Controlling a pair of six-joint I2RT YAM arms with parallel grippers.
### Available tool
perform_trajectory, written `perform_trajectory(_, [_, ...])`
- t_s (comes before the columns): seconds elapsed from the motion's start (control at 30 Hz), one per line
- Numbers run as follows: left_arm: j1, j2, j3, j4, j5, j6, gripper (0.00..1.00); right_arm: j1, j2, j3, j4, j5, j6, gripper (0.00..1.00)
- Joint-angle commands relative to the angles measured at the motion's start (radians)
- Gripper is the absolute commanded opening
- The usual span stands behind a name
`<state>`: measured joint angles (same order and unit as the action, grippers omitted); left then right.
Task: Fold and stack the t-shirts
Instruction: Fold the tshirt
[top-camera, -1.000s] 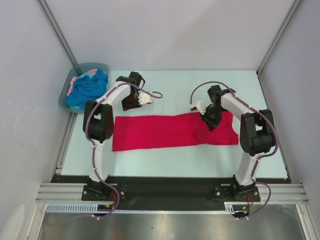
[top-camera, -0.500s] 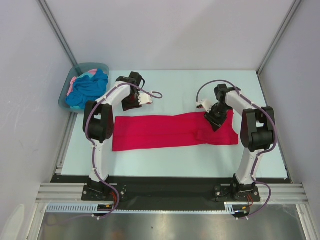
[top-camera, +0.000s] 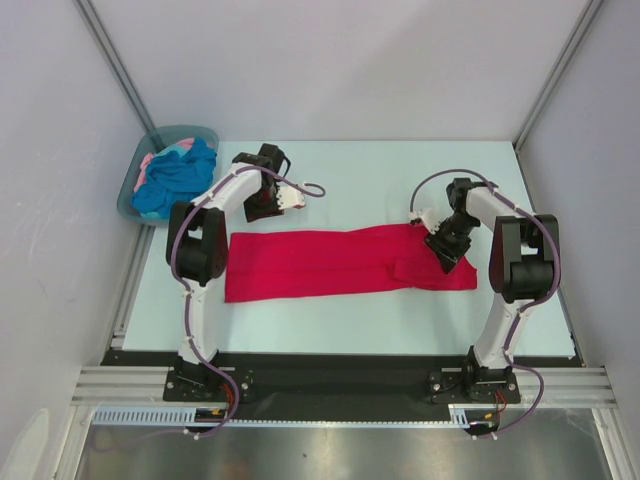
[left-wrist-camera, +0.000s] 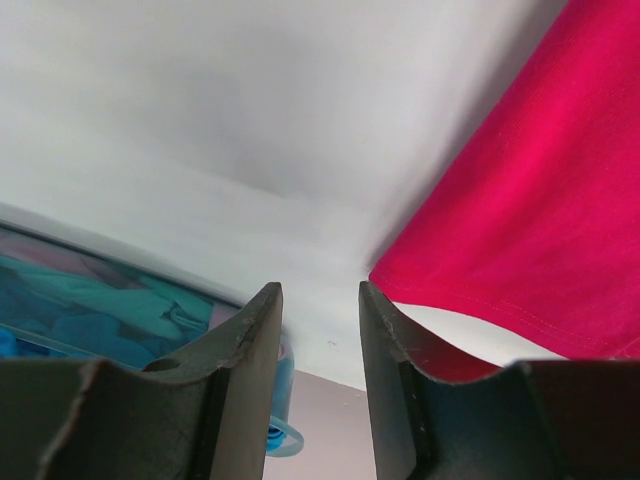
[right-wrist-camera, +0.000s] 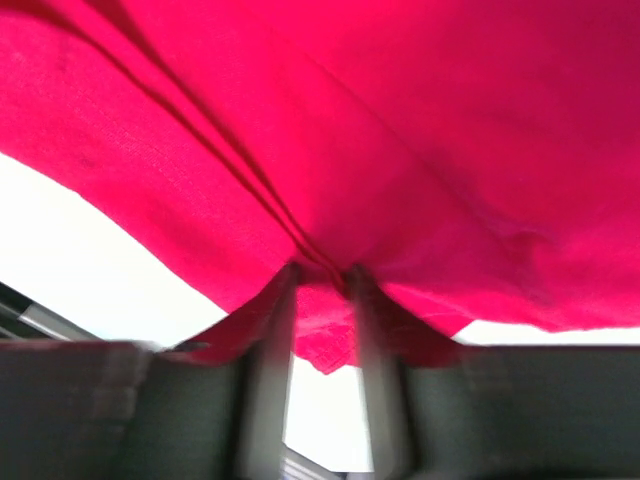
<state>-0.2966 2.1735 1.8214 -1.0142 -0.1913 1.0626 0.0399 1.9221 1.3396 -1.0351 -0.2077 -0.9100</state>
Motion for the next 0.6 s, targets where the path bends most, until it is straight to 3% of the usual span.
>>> perform_trajectory(0.0, [-0.012, -0.012, 0.018, 0.003, 0.003, -0.01, 0.42, 0.002, -0.049, -0.011, -0.013, -0.004, -0.006, 0.28])
perform_trajectory(0.03, [-0.012, -0.012, 0.018, 0.003, 0.001, -0.01, 0.42, 0.0, -0.052, -0.013, -0.014, -0.004, -0.001, 0.19])
perform_trajectory(0.07, [-0.013, -0.012, 0.018, 0.003, 0.003, -0.009, 0.42, 0.0, -0.052, -0.014, -0.014, -0.005, 0.0, 0.04])
perform_trajectory(0.1, [-0.013, -0.012, 0.016, 0.005, 0.004, -0.01, 0.42, 0.0, -0.052, -0.016, -0.014, -0.007, 0.003, 0.0])
perform_trajectory(0.33, [-0.013, -0.006, 0.019, 0.003, 0.004, -0.006, 0.42, 0.011, -0.097, 0.023, -0.063, -0.013, 0.01, 0.01])
perform_trajectory(0.4, [-0.013, -0.001, 0.024, 0.003, 0.004, -0.006, 0.42, 0.018, -0.12, 0.042, -0.094, -0.013, 0.007, 0.05])
perform_trajectory(0.57, [-0.013, 0.012, 0.05, 0.003, 0.006, -0.001, 0.42, 0.047, -0.163, 0.059, -0.138, -0.001, -0.003, 0.0])
